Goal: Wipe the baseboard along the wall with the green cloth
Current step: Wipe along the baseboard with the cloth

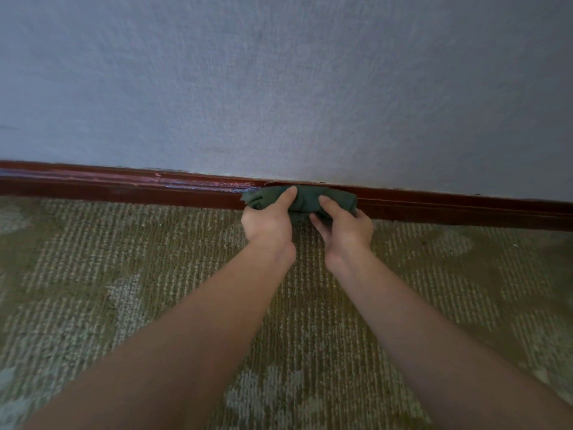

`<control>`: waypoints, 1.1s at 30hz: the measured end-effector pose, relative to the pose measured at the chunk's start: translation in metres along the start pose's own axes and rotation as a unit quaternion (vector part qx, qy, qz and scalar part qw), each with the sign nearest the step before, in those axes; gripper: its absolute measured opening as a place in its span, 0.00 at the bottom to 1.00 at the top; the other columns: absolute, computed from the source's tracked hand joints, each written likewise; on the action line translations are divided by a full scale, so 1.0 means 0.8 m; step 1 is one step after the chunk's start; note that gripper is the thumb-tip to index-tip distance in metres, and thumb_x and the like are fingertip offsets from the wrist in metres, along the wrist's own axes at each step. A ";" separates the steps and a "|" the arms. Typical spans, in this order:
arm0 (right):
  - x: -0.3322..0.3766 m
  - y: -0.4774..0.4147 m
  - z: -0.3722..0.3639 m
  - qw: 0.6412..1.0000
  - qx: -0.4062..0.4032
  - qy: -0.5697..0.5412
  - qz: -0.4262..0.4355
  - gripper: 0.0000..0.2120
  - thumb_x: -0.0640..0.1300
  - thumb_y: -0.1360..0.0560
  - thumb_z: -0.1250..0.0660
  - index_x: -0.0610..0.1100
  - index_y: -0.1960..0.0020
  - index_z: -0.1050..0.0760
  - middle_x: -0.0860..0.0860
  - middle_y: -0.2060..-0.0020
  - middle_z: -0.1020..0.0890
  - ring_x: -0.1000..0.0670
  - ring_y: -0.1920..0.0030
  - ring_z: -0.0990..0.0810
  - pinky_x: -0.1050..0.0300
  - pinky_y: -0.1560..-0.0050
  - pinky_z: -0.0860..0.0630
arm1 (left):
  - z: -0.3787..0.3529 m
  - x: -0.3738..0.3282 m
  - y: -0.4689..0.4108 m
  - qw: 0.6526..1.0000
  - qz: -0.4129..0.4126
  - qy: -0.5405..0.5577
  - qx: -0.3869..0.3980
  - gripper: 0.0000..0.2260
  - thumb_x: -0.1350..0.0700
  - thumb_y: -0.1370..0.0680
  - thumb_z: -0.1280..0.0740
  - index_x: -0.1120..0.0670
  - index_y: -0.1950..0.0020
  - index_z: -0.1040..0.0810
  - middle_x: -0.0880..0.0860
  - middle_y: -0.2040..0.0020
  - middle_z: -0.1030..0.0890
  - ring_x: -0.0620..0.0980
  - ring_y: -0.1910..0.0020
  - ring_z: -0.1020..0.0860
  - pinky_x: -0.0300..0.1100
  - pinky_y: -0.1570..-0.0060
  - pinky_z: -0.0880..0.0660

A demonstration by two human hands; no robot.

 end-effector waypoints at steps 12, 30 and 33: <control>-0.001 0.001 -0.008 0.998 -0.019 0.058 0.033 0.10 0.30 0.29 0.31 0.40 0.59 0.31 0.44 0.59 0.22 0.48 0.60 0.21 0.60 0.67 0.20 | 0.016 -0.050 -0.002 0.958 -0.213 -0.187 -0.047 0.15 0.62 0.30 0.26 0.56 0.48 0.27 0.51 0.53 0.21 0.49 0.53 0.21 0.43 0.50 0.22; 0.028 0.001 -0.005 0.963 -0.020 0.203 0.176 0.12 0.30 0.29 0.31 0.43 0.62 0.31 0.46 0.60 0.22 0.49 0.59 0.20 0.55 0.61 0.19 | -0.016 -0.062 0.020 0.813 -0.418 -0.404 0.000 0.09 0.65 0.27 0.30 0.59 0.49 0.26 0.57 0.48 0.25 0.46 0.55 0.30 0.28 0.57 0.37; 0.025 0.003 -0.002 0.955 -0.067 0.217 0.193 0.09 0.32 0.29 0.30 0.42 0.60 0.30 0.45 0.59 0.21 0.49 0.60 0.20 0.53 0.60 0.19 | -0.019 -0.065 0.027 0.790 -0.452 -0.414 0.005 0.10 0.64 0.27 0.30 0.61 0.48 0.25 0.57 0.48 0.25 0.47 0.55 0.30 0.30 0.57 0.36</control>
Point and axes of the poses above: each hand's wrist, its own y-axis away from the middle knuckle, its own z-axis out of the back of the hand, x = y × z, the point moved 8 cm from there along -y, towards the middle knuckle
